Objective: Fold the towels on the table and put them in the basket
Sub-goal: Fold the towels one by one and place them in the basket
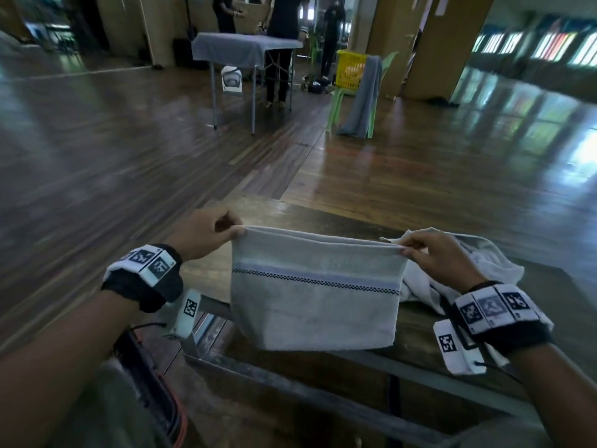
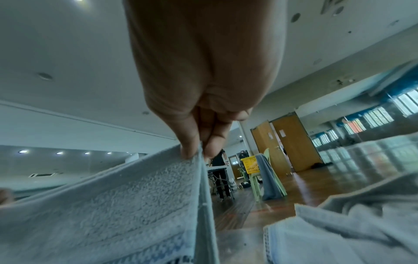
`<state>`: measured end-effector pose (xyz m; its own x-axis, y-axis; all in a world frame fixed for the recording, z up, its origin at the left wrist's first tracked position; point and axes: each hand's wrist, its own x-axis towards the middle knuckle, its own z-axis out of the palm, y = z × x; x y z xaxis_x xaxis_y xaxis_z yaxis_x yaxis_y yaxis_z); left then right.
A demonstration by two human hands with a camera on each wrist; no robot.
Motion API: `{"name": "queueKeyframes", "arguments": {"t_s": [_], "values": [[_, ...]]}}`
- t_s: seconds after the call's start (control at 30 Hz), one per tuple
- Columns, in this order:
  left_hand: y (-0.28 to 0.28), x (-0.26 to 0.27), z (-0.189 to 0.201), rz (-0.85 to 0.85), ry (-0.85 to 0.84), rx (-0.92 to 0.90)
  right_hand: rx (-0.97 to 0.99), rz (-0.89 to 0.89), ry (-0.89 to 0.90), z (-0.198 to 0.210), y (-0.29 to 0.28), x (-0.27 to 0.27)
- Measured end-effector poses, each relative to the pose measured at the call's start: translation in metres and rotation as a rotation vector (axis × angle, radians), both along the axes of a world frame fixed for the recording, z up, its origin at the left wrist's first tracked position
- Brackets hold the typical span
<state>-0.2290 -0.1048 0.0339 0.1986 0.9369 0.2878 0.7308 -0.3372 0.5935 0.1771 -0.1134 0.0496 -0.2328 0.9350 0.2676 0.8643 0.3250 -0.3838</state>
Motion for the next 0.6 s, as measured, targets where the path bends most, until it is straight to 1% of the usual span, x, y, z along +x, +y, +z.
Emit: {"name": "queueKeyframes", "arguments": {"t_s": [0.13, 0.33, 0.43, 0.53, 0.6], "values": [[-0.022, -0.002, 0.031, 0.008, -0.012, 0.064, 0.086, 0.001, -0.023, 0.035, -0.028, 0.004], [-0.051, -0.013, 0.073, -0.05, 0.03, 0.163, 0.093, -0.012, -0.009, 0.078, -0.06, 0.005], [-0.064, -0.02, 0.089, -0.099, 0.023, 0.159, -0.013, 0.016, 0.029, 0.096, -0.074, 0.005], [-0.072, -0.029, 0.1, -0.188, -0.026, 0.029, -0.196, 0.067, 0.105, 0.113, -0.082, 0.007], [-0.07, -0.034, 0.103, -0.246, -0.072, -0.051, -0.251, 0.096, 0.19, 0.123, -0.083, 0.007]]}}
